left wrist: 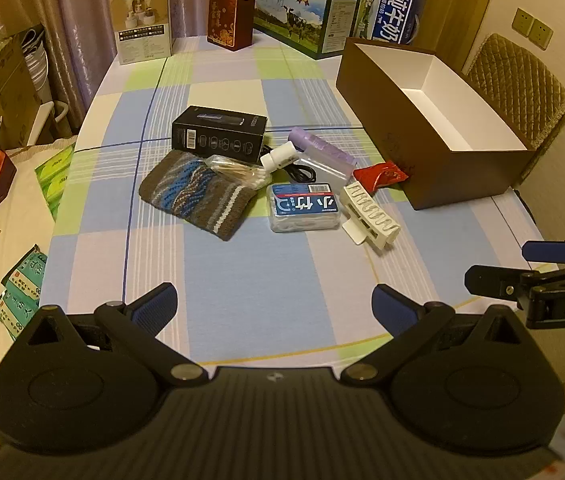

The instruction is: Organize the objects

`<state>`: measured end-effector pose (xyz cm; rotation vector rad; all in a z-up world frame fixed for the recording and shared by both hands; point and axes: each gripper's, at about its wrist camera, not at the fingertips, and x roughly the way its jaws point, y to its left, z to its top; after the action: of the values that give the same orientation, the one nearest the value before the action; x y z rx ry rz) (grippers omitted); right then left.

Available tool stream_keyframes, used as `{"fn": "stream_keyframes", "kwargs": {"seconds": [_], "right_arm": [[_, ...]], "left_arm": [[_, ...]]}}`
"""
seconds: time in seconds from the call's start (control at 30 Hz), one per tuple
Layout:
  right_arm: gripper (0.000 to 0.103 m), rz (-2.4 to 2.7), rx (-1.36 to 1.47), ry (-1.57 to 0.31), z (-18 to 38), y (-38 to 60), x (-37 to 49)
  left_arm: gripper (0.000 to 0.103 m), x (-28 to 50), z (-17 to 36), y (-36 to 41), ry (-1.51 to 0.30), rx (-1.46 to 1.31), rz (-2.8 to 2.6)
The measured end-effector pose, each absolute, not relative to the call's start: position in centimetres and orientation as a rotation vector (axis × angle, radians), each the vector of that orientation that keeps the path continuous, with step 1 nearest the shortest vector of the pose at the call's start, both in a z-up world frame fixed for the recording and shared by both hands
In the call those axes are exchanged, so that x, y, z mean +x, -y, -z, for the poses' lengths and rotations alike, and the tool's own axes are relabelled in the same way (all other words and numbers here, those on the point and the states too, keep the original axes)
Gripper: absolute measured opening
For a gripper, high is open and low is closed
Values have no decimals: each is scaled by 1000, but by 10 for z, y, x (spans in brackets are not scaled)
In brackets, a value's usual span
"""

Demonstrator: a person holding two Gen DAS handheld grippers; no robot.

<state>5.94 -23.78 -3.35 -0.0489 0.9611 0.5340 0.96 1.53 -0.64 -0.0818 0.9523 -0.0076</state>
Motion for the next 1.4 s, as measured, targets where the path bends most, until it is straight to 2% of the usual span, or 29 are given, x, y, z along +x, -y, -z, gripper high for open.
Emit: {"fn": "stream_keyframes", "kwargs": {"seconds": [1.4], "right_arm": [[101,-564,-43,-966,47,215,103]], "left_arm": [[102,39,16,-38,-990,-96,-35]]}}
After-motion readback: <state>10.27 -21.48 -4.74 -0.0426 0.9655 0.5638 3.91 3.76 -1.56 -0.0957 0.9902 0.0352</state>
